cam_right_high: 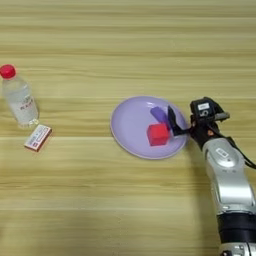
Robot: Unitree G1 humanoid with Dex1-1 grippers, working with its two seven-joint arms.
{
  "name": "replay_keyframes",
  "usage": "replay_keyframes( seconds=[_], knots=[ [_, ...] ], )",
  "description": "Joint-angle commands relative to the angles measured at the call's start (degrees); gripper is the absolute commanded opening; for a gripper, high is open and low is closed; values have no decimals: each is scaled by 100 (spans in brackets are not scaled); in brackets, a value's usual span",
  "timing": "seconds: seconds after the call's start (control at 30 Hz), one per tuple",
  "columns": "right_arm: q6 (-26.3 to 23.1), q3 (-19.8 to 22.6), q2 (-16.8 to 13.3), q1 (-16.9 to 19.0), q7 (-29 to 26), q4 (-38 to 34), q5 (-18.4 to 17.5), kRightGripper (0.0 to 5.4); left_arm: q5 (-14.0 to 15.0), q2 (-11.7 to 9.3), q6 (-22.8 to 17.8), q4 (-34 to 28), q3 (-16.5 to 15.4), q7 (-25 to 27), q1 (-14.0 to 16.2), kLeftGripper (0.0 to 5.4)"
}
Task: Move the objects on the table
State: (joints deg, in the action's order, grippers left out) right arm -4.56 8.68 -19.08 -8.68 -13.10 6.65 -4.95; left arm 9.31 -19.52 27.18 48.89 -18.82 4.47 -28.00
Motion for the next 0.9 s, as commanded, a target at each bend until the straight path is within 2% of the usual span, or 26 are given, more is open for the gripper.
replay_keyframes(
  seconds=[0.03,0.17,0.27,0.37,0.5,0.63,0.8,0.9],
  knots=[
    [85,276,84,-222,112,67,-232,539,-15,-7,-62,-39,21,-18,-5,540],
    [163,489,100,-399,273,362,-317,539,-13,-7,-59,-45,18,-22,-4,540],
    [368,694,58,-594,651,798,-194,539,-9,-6,-57,-55,12,-27,-2,540],
    [660,908,-46,-892,1163,1646,-32,539,7,-18,-57,-77,-6,-32,1,540],
    [1283,1073,-125,-1273,1473,2619,-7,539,11,-24,-53,-91,-22,-42,-1,540],
    [1754,1089,-151,-1562,1523,3370,-42,539,5,-25,-53,-77,-28,-42,-8,540],
    [2148,1065,-169,-1683,1560,3753,-4,539,25,-33,-52,-83,-46,-23,-10,540],
    [2327,1052,-183,-1753,1577,4013,26,539,163,-20,-18,-246,-131,48,7,540]
  ],
)
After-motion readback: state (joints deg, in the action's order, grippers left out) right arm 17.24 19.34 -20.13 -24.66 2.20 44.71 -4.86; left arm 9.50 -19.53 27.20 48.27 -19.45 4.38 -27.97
